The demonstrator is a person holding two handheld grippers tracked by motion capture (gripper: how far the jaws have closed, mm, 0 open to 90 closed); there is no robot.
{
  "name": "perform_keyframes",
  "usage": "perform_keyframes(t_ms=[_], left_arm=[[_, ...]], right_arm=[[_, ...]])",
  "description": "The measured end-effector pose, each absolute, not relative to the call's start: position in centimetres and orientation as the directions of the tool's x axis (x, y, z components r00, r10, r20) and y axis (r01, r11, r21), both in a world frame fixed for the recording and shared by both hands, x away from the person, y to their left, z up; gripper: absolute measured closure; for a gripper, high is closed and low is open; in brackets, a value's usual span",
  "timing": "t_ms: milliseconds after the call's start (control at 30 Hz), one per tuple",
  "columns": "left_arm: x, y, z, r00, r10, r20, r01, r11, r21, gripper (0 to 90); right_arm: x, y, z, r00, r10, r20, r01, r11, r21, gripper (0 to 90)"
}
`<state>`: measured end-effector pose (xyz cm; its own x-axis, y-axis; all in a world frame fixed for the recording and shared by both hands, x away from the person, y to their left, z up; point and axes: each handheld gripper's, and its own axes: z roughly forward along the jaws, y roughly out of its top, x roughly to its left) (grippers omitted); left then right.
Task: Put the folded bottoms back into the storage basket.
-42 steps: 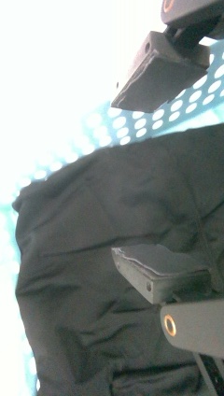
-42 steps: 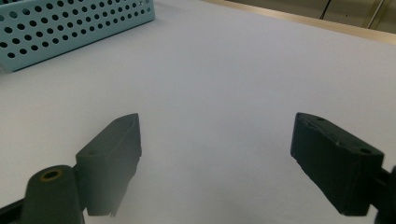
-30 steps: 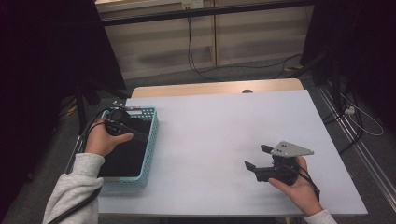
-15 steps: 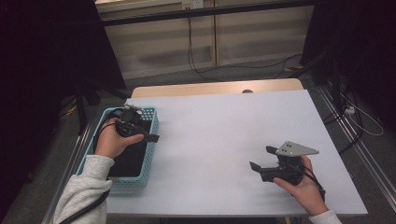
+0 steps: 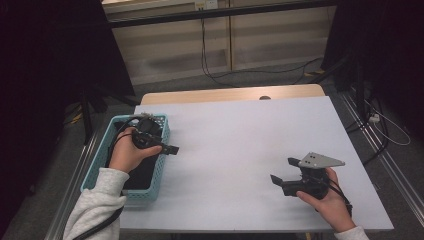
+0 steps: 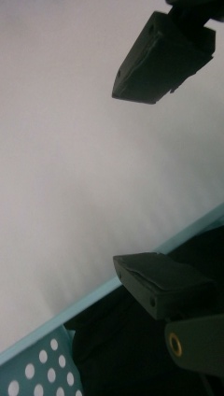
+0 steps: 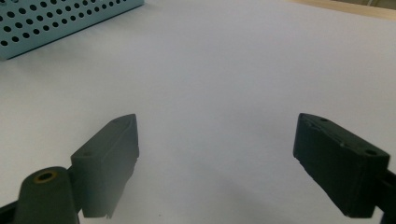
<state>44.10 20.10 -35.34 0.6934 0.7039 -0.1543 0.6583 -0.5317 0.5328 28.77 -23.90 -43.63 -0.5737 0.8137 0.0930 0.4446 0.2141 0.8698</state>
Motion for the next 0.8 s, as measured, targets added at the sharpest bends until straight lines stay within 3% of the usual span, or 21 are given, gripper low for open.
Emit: perform_keyframes(t_ms=[800], left_arm=[[42.4,17.1,-36.3,0.760,0.628,-0.168,0.597,-0.570,0.565,15.3]], right_arm=[[28.7,-24.6,-43.5,-0.573,0.813,0.103,0.459,0.214,0.862,13.2]])
